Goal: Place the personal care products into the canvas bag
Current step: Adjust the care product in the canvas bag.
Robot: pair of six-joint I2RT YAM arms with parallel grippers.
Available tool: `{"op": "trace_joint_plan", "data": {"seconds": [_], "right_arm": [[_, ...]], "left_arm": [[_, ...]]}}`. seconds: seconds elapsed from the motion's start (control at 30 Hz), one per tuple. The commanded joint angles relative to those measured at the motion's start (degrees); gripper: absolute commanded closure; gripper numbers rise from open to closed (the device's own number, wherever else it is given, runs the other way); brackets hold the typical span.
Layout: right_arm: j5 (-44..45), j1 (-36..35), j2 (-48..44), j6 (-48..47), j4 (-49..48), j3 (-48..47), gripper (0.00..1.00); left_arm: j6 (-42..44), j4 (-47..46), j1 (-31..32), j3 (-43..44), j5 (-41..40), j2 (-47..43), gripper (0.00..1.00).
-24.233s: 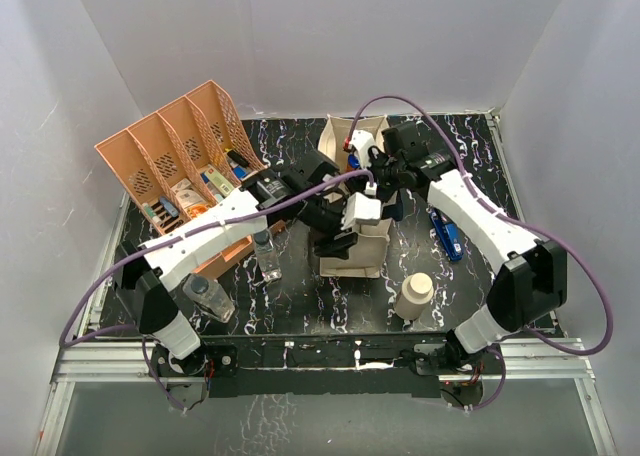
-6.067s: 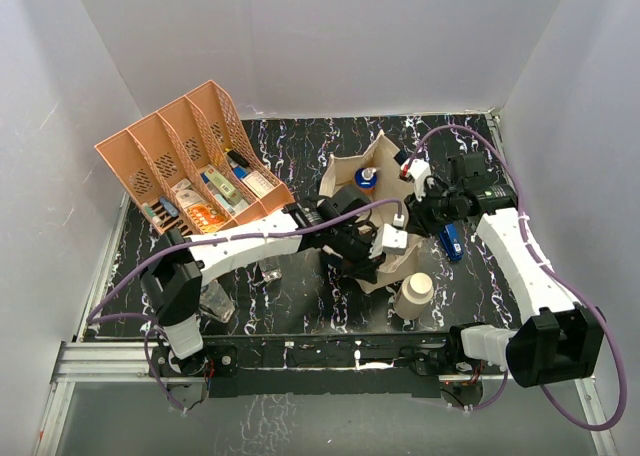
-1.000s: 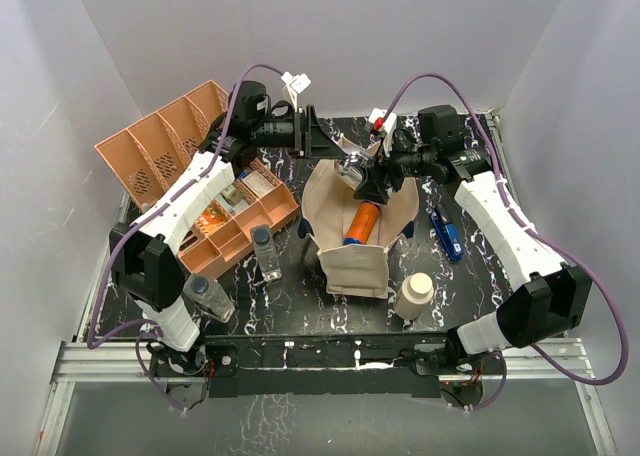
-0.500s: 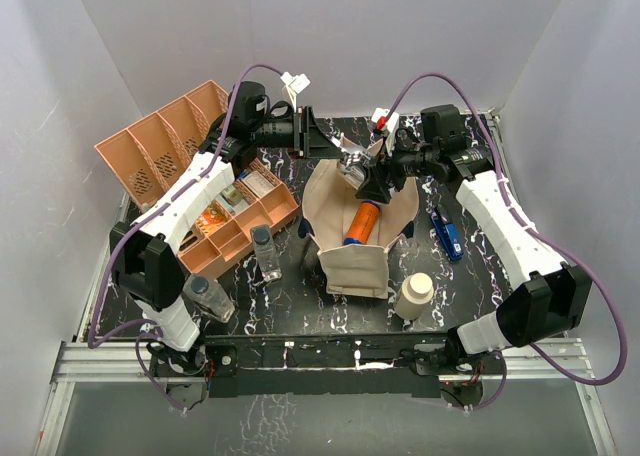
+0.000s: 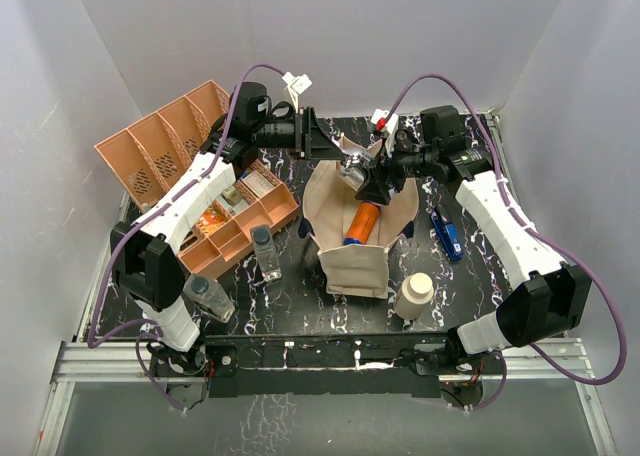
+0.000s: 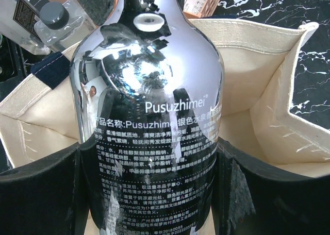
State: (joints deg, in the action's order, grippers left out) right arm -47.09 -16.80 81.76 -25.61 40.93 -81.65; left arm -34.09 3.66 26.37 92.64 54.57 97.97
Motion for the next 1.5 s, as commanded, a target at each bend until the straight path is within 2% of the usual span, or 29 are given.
{"op": "trace_joint_plan", "data": {"seconds": [0.0,0.1,0.23,0.3,0.43,0.5,0.73,0.8,1.07,1.13,1.33,1.47], "right_arm": [[-4.8,-0.3,-1.8,-1.2,-7.3,-0.9,0.92],[-4.9,-0.3,-1.9,-1.5,-7.1,-0.6,0.92],[-4.7,-0.3,-1.9,-1.8,-7.0,-0.5,0.92],[-4.6,-0.3,-1.9,-1.7,-7.1,-0.5,0.92],[-4.4,-0.3,-1.7,-0.7,-7.9,-0.2,0.92],[-4.1,-0.3,-1.5,-0.2,-8.4,0.5,0.92],[-1.0,-0.3,-2.2,-1.5,-8.7,5.6,0.57],[0.2,-0.3,-2.4,-2.0,-8.8,7.1,0.39],[2.4,0.0,-4.2,-3.7,-8.9,12.5,0.15],[2.4,0.4,-4.8,-3.9,-9.0,13.5,0.04],[3.0,1.1,-6.1,-4.4,-8.1,14.4,0.02],[2.7,2.9,-7.2,-3.8,-7.8,13.6,0.02]], "left_arm": [[-0.1,-0.8,0.5,0.1,2.0,-1.7,0.58],[0.0,-0.8,0.5,0.0,2.1,-1.7,0.59],[0.1,-1.1,0.5,-0.2,2.4,-1.7,0.66],[0.3,-1.2,0.5,-0.3,2.6,-1.7,0.74],[1.2,-0.9,0.5,-0.4,2.4,-1.8,1.0],[2.5,0.0,0.5,0.1,2.2,-1.8,1.0],[16.4,13.6,3.1,5.8,-4.1,-1.8,1.0],[17.1,13.6,3.7,4.9,-5.4,-2.2,1.0],[16.6,12.8,4.5,3.3,-8.2,-1.4,1.0],[17.6,13.1,4.8,3.5,-9.8,-0.9,1.0],[19.9,13.5,5.7,3.4,-12.9,0.6,1.0],[25.0,14.4,7.8,3.6,-16.1,1.4,1.0]]}}
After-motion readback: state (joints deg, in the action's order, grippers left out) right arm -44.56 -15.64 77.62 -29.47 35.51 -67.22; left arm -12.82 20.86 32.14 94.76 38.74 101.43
